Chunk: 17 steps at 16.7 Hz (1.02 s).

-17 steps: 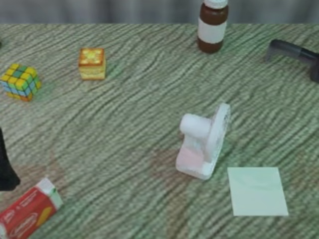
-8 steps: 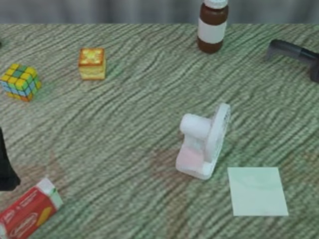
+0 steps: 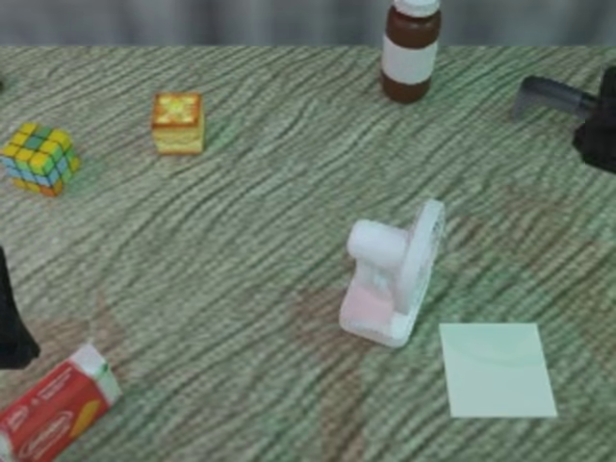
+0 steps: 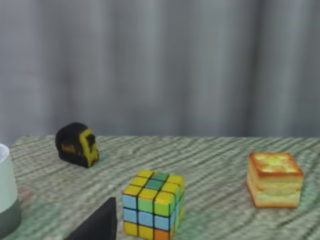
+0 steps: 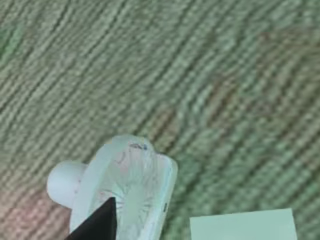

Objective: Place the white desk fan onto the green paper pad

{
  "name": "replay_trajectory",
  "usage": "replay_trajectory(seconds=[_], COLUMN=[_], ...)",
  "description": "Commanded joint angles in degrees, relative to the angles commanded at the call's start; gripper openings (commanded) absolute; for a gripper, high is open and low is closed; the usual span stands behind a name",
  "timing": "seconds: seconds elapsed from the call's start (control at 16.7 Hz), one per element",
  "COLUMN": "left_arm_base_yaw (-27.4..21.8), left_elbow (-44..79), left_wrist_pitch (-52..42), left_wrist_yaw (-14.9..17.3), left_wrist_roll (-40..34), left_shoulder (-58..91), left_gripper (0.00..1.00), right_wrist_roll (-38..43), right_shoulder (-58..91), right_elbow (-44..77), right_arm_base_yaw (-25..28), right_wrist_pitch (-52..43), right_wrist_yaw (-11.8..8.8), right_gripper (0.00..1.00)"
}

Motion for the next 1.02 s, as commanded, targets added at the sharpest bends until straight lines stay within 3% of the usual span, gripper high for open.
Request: replay_trajectory(seconds=[0.48,0.72,1.02], left_arm_base_yaw=[0.00,0.00,0.00], left_elbow=[0.00,0.00,0.00], left_wrist_pitch=[0.00,0.00,0.00], left_wrist_yaw=[0.00,0.00,0.00], left_wrist_roll=[0.00,0.00,0.00], left_shoulder=[0.00,0.00,0.00], left_gripper=[1.00,1.00,1.00], right_wrist_roll=[19.33,24.79,26.01], right_shoulder=[42.51,53.98,56.39], right_elbow=[40.69,50.57,52.84], right_arm_base_yaw=[11.67,15.03,15.77], right_wrist_pitch=[-27.90,-36.98,-39.15], right_wrist_yaw=[-0.04,0.04,0.06], right_gripper=[1.00,1.00,1.00])
